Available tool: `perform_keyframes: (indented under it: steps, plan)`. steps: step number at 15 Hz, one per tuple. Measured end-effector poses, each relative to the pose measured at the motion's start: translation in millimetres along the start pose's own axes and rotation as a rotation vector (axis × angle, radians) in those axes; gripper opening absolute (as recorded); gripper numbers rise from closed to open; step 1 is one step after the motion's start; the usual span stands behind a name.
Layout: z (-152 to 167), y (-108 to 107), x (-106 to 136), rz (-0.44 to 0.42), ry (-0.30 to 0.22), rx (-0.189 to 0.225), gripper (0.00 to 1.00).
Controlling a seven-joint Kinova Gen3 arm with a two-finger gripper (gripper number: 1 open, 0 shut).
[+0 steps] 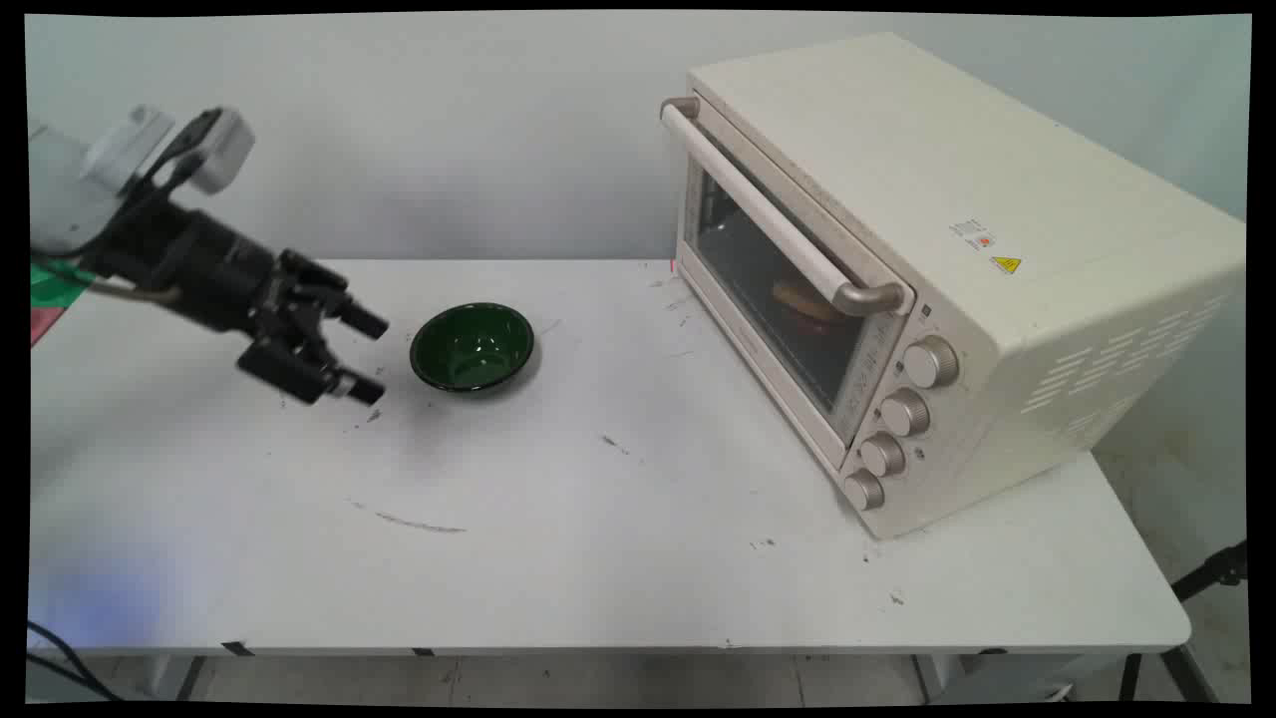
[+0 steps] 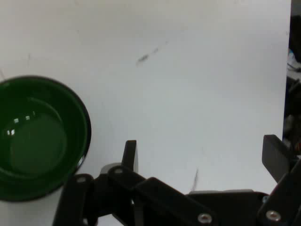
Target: Open the oven
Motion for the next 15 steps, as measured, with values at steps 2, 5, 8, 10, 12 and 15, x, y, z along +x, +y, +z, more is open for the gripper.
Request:
perform_keyframes:
  steps: [2,5,8,10,12,15]
  plan:
    - [1,1,25,-0.016,0.016,0.012,1.00]
    - [1,5,75,-0.005,0.028,0.034,1.00]
    - [-2,11,130,0.013,0.046,0.057,1.00]
    - [-3,14,164,0.025,0.058,0.073,1.00]
    - [-4,15,191,0.033,0.068,0.085,1.00]
    - [-2,17,231,0.051,0.083,0.107,1.00]
